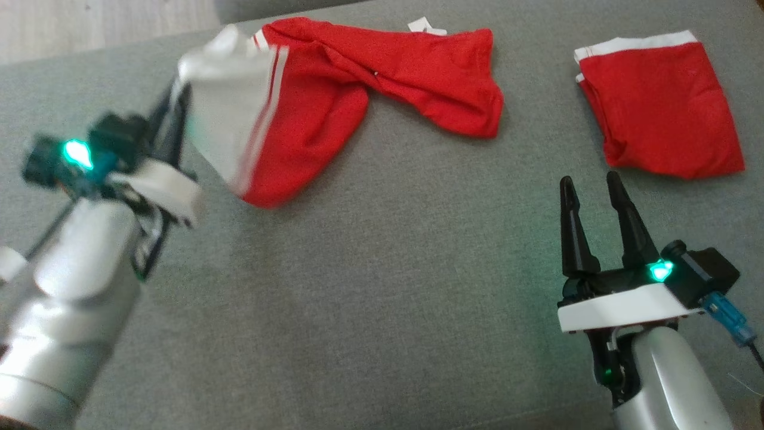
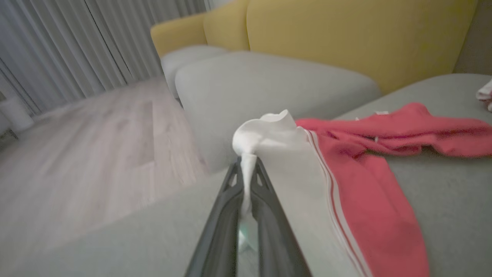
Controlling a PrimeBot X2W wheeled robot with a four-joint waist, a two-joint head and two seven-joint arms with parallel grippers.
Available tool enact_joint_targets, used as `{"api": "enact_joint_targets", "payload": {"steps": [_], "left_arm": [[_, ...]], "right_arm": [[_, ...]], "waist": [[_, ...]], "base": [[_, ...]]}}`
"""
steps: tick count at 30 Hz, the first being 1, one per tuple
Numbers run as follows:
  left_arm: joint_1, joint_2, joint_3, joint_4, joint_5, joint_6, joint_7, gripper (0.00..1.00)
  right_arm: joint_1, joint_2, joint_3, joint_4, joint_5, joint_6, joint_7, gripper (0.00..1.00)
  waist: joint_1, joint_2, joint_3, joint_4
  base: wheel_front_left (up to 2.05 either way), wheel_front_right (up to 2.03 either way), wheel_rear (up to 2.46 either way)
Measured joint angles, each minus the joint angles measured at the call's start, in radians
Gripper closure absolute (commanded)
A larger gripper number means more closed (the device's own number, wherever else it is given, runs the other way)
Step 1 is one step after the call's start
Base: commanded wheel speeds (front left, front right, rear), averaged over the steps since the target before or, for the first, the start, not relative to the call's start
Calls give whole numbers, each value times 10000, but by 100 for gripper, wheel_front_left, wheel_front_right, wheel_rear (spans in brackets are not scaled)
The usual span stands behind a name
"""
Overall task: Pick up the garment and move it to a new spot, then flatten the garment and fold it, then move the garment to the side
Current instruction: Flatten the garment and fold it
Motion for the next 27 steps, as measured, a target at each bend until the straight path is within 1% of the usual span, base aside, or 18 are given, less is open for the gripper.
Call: {"api": "enact_joint_targets", "payload": {"steps": [6, 9, 12, 14, 16, 20, 22, 23, 27], "left_arm": [[-1219, 888, -58, -1593, 1227, 322, -449, 100], [-1450, 1367, -249, -2646, 1927, 351, -545, 100], [-1438, 1814, -715, -3565, 2633, 290, -566, 100], [-1312, 2138, -1145, -4134, 3070, 100, -602, 100], [-953, 2462, -1584, -4661, 3352, -178, -602, 100], [383, 3095, -2661, -5526, 3829, -654, -602, 100], [1051, 3296, -3097, -5885, 3891, -746, -602, 100], [1295, 3375, -3342, -6044, 3902, -861, -591, 100], [1822, 3597, -4556, -6502, 4230, -1177, -330, 100]], "right_arm": [[25, 0, 33, 92, 6, 0, 0, 0], [117, 0, 27, 102, 8, 0, 0, 0], [271, 0, 23, 148, 21, 0, 0, 0], [296, 0, 21, 173, 21, 0, 0, 0], [309, 0, -4, 176, 21, 0, 0, 0], [391, 0, -82, 217, 21, 0, 0, 0], [439, 2, -119, 270, 21, 0, 0, 0], [442, 0, -138, 307, 19, 0, 0, 0], [441, 0, -155, 374, 17, 0, 0, 0]], "waist": [[0, 0, -406, 229], [-1, 0, -567, 365], [-1, 0, -680, 536], [-1, 0, -749, 653], [-1, 0, -807, 765], [0, 0, -871, 1030], [0, 0, -897, 1174], [0, 0, -914, 1243], [0, 0, -988, 1488]], "base": [[0, 0, 0], [0, 0, 0], [0, 0, 0], [0, 0, 0], [0, 0, 0], [0, 0, 0], [0, 0, 0], [0, 0, 0], [0, 0, 0]]}}
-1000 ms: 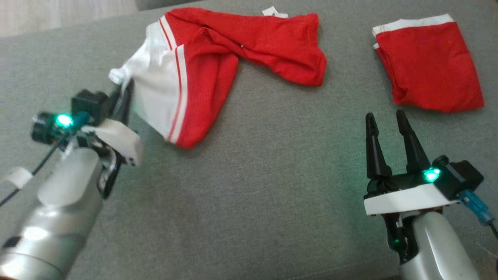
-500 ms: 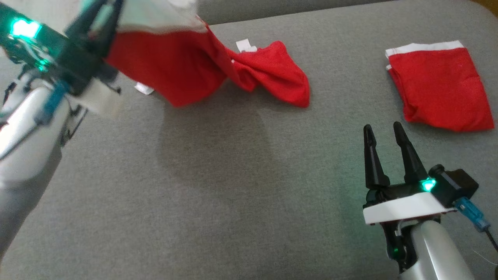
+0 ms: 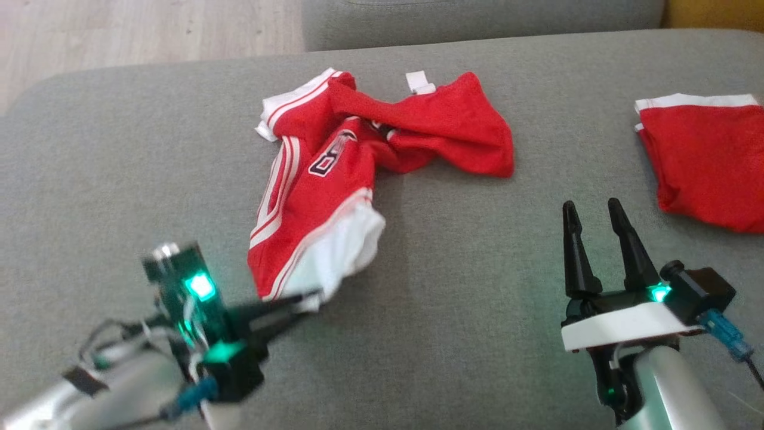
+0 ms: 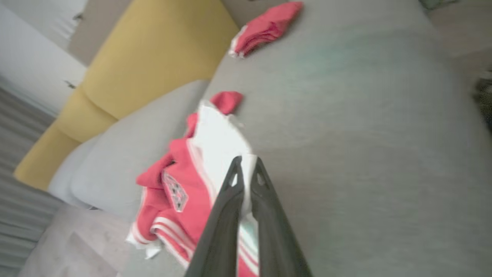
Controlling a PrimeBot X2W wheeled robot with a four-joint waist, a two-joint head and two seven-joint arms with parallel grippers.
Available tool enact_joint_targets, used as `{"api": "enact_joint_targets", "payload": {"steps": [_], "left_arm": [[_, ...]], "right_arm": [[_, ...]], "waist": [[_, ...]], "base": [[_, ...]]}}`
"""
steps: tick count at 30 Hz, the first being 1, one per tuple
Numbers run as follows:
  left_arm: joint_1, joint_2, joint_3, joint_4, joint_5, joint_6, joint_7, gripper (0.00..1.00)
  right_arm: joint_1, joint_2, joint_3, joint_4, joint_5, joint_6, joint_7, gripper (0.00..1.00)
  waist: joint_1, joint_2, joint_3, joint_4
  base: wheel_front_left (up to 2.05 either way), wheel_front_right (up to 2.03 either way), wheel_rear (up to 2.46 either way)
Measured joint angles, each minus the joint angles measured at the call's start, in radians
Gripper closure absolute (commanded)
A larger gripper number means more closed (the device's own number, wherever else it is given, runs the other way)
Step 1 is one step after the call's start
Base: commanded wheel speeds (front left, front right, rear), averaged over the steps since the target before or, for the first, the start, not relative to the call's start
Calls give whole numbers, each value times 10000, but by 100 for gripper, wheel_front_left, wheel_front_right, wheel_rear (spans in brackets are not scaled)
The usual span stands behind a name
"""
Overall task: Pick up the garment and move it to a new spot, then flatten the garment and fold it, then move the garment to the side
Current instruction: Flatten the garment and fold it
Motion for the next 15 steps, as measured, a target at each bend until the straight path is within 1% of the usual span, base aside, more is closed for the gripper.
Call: {"api": "enact_joint_targets", "payload": {"steps": [4, 5, 6, 8, 11, 13, 15], "left_arm": [[267, 36, -1085, 21, -188, -92, 364, 100], [267, 36, -1085, 21, -188, -92, 364, 57], [314, 36, -1275, 117, -399, -140, 610, 0], [346, 31, -1519, 255, -623, -165, 813, 0], [312, -42, -1465, 410, -1043, -151, 901, 0], [297, -123, -1099, 614, -1396, 163, 899, 0], [295, -238, -510, 777, -1983, 721, 842, 0]], "right_arm": [[0, 0, 25, 58, -15, 0, 0, 0], [0, 0, 25, 58, -15, 0, 0, 0], [-1, 0, 40, 73, -17, 0, 0, 0], [0, 0, 61, 119, -17, 0, 0, 0], [0, 0, 107, 148, -21, 0, 0, 0], [0, 0, 111, 128, -63, 0, 0, 0], [-1, 2, 121, 77, -86, 0, 0, 0]], "waist": [[0, 0, -82, 111], [0, 0, -82, 111], [0, 0, -101, 121], [0, 0, -136, 118], [0, 0, -195, 72], [0, 0, -226, 20], [1, 0, -262, -46]], "base": [[0, 0, 0], [0, 0, 0], [0, 0, 0], [0, 0, 0], [0, 0, 0], [0, 0, 0], [0, 0, 0]]}}
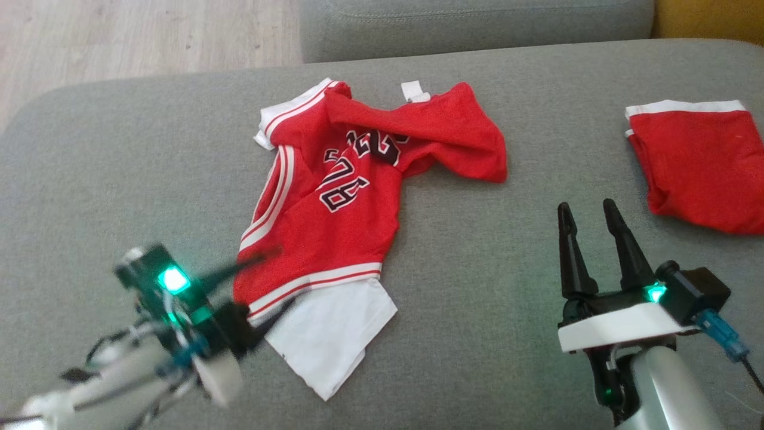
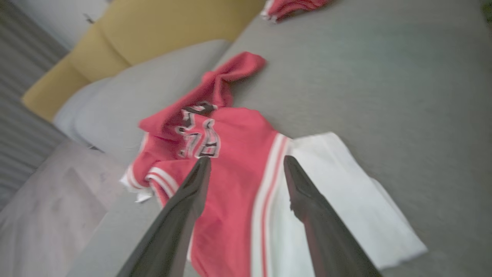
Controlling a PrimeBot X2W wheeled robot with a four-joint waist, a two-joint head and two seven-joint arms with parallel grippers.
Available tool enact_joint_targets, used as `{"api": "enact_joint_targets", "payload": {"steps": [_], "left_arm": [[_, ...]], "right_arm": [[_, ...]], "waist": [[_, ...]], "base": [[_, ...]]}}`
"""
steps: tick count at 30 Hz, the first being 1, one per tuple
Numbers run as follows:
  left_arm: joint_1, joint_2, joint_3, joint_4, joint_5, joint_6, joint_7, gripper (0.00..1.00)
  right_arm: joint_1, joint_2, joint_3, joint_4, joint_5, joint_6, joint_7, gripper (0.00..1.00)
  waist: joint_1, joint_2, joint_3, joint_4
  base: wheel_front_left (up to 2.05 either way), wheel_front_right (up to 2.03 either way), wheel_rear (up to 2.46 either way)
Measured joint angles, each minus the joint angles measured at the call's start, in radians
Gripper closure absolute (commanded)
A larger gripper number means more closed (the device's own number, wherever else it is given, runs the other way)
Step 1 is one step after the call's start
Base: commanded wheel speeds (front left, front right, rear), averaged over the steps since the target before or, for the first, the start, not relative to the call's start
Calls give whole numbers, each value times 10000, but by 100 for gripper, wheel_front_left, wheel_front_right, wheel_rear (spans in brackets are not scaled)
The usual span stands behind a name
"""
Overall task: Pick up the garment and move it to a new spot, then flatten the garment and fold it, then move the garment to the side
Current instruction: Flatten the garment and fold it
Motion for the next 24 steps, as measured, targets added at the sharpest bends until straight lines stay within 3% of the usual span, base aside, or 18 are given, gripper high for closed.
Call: {"api": "enact_joint_targets", "payload": {"steps": [9, 12, 17, 22, 24], "left_arm": [[593, -982, 3279, 205, -3078, 2901, -894, 0], [1148, -1392, 4121, 140, -3636, 3467, -1032, 0], [2267, -2253, 5538, -209, -3722, 3973, -1057, 0], [3476, -3145, 6715, -303, -3223, 3825, -1057, 0], [3984, -3624, 7313, -299, -2819, 3475, -1057, 0]], "right_arm": [[35, 0, -230, -295, -138, 0, 0, 0], [44, -2, -347, -347, -178, 0, 0, 0], [200, 0, -382, -435, -351, 0, 0, 0], [241, 0, -351, -466, -355, 0, 0, 0], [241, 0, -341, -479, -355, 0, 0, 0]], "waist": [[0, 0, -279, -141], [-1, 0, -371, -115], [-1, 0, -404, -50], [0, 0, -355, -23], [-1, 0, -295, -5]], "base": [[0, 0, 0], [0, 0, 0], [0, 0, 0], [0, 0, 0], [0, 0, 0]]}}
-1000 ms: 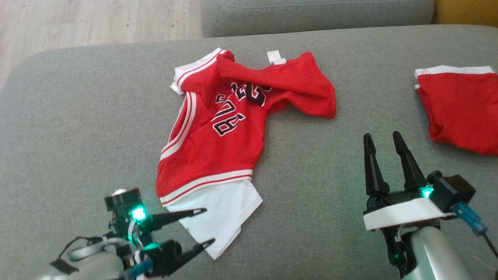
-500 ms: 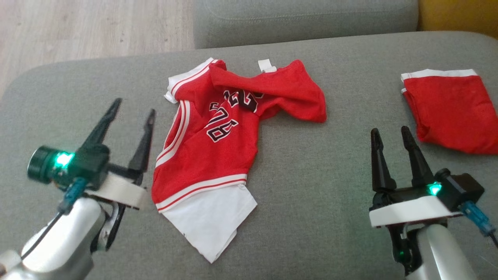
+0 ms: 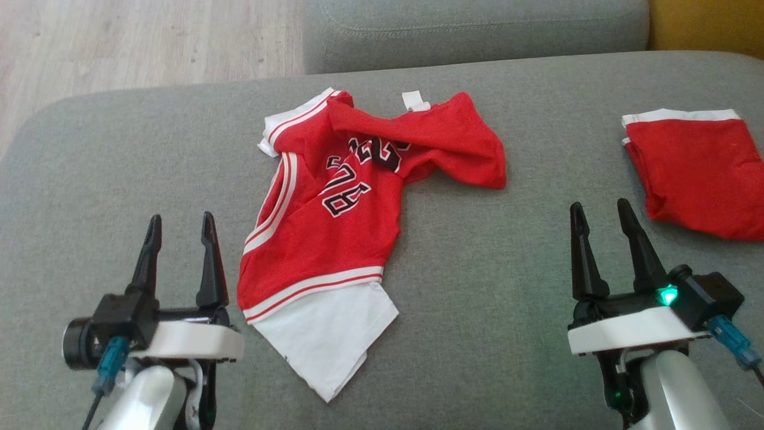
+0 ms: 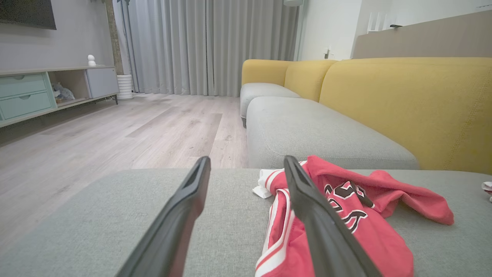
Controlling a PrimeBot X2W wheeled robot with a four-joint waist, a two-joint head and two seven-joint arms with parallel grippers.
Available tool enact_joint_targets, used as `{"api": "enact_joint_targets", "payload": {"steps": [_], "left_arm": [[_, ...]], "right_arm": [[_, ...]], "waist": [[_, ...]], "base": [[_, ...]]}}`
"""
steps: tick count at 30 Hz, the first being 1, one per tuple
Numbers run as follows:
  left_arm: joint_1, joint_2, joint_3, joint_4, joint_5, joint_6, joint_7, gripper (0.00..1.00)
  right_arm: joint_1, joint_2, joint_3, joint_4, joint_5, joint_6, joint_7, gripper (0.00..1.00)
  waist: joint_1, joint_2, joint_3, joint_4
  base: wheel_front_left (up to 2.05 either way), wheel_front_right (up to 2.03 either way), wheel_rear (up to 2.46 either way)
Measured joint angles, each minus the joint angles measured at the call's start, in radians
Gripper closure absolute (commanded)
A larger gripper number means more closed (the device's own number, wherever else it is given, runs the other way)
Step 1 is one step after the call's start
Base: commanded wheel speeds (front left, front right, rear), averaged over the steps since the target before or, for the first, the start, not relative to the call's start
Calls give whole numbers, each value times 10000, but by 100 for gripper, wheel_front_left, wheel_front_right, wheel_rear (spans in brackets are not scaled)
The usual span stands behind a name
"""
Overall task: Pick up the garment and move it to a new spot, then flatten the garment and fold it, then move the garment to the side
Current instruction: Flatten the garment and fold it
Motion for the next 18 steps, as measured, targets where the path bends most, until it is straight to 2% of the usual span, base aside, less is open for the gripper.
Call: {"api": "enact_joint_targets", "payload": {"steps": [6, 8, 9, 11, 14, 18], "left_arm": [[100, -708, 700, 21, 895, -771, 0, 0], [95, -792, 779, 29, 1030, -882, 0, 0], [46, -957, 920, 102, 1267, -1129, 0, 0], [-28, -1118, 1024, 165, 1484, -1340, 0, 0], [-262, -1384, 1189, 196, 1756, -1607, 0, 0], [-673, -1755, 1383, 236, 2050, -1950, -2, 0]], "right_arm": [[-26, 0, -88, -56, -265, 0, 0, 0], [-65, 0, -132, -50, -360, 0, 0, 0], [-282, 0, -244, 75, -533, 0, 0, 0], [-741, 0, -359, 307, -857, 0, 113, 0], [-1871, -2, -700, 734, -1221, 0, 719, 0], [-3681, -17, -1112, 1948, -1672, 0, 2071, 0]], "waist": [[0, 0, 253, 170], [0, 0, 328, 208], [1, 0, 503, 294], [1, 0, 694, 393], [2, 0, 1016, 576], [3, 0, 1478, 855]], "base": [[0, 0, 0], [0, 0, 0], [0, 0, 0], [0, 0, 0], [0, 0, 0], [0, 0, 0]]}}
